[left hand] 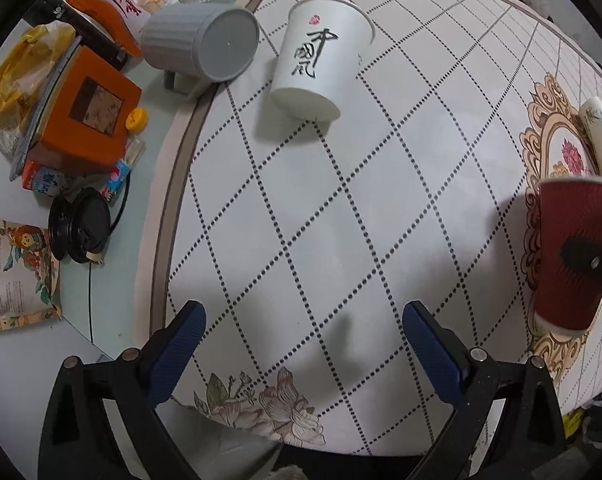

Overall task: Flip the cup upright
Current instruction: 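Lower the upright red cup onto the tablecloth and open the left gripper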

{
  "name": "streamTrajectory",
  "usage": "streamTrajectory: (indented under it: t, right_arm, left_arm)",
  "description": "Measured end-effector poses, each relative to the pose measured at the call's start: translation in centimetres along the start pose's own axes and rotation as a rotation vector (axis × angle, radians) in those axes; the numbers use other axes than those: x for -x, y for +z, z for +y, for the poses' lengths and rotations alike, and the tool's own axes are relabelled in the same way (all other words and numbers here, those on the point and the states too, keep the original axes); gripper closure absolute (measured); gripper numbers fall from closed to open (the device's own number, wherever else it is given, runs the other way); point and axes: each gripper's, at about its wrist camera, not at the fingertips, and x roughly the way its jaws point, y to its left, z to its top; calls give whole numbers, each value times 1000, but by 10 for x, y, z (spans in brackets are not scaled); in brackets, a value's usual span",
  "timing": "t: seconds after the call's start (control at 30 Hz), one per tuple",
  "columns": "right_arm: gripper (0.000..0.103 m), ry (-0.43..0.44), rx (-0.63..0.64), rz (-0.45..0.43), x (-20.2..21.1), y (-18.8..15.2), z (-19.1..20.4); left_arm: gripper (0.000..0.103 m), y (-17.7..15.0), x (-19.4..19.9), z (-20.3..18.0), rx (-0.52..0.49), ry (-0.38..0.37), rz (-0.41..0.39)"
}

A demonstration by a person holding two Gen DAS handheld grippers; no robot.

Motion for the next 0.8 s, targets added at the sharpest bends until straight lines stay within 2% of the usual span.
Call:
streamTrajectory:
  t: [0.07,0.17,0.23,0.37,0.6,0.8]
  right_arm:
    - [30,20,-13,-47,11,-3,-2]
    - [30,60,-48,-155,33,-4,-8]
    - [30,83,-67,-236,44,-1,-13]
    - [30,116,-103,-396,53,14,-23]
    - [30,105,-85,-643,37,40,-11]
    - [29,66,-16,-725,10,25,2]
  left_arm:
    - [3,0,-1,-1,4,-20,23]
    - [3,3,-7,1,37,-90,71]
    - [3,6,-11,2,50,-106,82]
    - [3,14,-20,2,56,-80,71]
    - [3,29,-35,7,66,2,4]
    - [3,27,-36,10,46,14,-35]
